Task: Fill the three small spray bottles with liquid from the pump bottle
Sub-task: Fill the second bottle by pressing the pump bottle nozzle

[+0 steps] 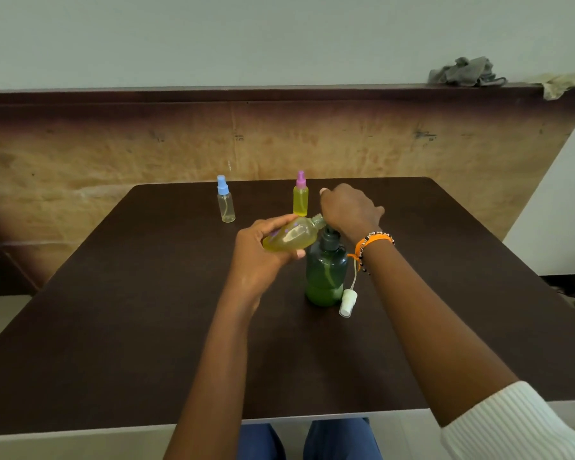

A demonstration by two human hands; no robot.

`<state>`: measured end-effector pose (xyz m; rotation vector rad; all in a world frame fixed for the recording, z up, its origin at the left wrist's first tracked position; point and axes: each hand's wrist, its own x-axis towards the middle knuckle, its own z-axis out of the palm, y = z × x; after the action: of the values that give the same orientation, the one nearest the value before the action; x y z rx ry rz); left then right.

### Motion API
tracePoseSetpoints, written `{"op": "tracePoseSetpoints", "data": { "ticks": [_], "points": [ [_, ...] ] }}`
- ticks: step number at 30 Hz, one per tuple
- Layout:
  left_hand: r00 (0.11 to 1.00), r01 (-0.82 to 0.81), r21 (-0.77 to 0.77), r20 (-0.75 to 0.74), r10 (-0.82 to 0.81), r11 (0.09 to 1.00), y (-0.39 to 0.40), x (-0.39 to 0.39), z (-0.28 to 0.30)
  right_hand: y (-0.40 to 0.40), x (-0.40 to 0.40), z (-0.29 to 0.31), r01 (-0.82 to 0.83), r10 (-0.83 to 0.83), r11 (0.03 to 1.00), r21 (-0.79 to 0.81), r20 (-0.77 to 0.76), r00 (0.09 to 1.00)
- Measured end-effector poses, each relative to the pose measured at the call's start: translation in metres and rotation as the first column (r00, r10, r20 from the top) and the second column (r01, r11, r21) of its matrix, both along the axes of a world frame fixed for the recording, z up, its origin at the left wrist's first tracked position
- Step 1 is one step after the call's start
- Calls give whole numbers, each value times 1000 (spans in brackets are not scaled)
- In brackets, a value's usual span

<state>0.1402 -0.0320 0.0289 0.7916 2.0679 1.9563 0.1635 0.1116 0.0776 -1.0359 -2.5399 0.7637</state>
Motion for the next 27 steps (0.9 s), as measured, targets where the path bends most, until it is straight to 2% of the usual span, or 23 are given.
{"op": "tracePoseSetpoints", "data": {
  "ticks": [4, 10, 13, 19, 23, 27],
  "points": [
    [1000, -2, -1, -12, 2, 1000, 0, -2, 5, 0, -4, 7, -27, 26, 999, 18, 63, 998],
    [1000, 16, -10, -15, -16, 1000, 0, 0, 0, 4, -1, -10, 50, -52, 997, -55, -28, 998],
    [1000, 20, -14, -15, -20, 1000, -2, 1, 0, 0, 0, -6, 32, -32, 999, -17, -37, 999],
    [1000, 15, 13, -14, -15, 1000, -1, 3, 1, 0, 0, 5, 7, -13, 990, 142, 40, 999],
    [1000, 11, 19, -10, -11, 1000, -2, 2, -3, 2, 0, -5, 27, -26, 1000, 11, -27, 999],
    [1000, 11, 11, -13, -11, 1000, -4, 1, -3, 1, 0, -5, 17, -16, 1000, 24, -24, 1000]
  ]
}}
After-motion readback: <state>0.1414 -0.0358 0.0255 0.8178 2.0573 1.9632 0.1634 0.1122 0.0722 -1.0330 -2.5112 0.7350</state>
